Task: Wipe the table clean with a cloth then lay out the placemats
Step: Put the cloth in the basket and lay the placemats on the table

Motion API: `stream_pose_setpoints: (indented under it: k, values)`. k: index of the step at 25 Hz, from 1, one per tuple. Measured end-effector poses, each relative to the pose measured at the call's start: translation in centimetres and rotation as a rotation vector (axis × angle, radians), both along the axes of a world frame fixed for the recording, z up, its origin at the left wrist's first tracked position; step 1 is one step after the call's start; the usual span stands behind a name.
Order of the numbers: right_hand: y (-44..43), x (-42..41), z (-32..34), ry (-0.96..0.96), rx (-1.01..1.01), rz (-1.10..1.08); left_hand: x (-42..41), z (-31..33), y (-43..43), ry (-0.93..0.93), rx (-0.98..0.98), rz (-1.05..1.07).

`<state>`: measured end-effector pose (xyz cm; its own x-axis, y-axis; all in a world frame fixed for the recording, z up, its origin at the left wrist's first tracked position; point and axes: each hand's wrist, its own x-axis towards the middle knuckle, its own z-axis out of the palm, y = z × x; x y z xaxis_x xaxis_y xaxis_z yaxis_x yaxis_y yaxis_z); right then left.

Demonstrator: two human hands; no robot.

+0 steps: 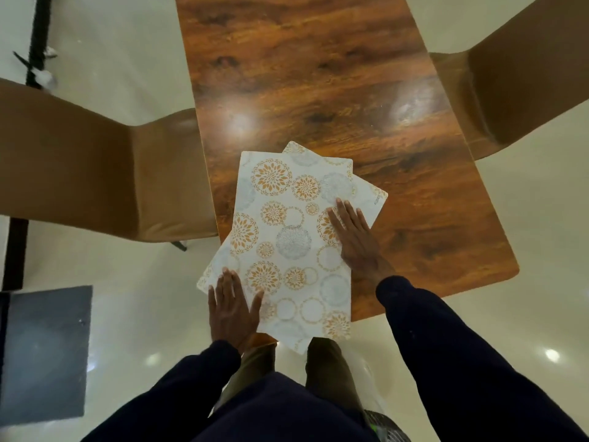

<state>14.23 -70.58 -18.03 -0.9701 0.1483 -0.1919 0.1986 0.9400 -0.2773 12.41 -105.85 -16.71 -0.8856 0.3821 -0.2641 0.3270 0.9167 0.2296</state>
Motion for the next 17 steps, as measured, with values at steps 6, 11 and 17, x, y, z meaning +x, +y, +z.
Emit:
stream_pose_setpoints:
  k: [6,11,17]
  values:
    - [-1.2,0.8,-0.6,0.035,-0.064,-0.048,1.4,-0.6,2.6,0.015,0.102,-0.007]
    - [0.8,2.9,-1.6,0.05,0.03,-0.062,1.3,-1.2,4.7,0.026,0.124,-0.015]
    - [5.5,5.2,-1.6,0.068,0.138,-0.137,3.1,-2.2,7.7,0.057,0.114,-0.224]
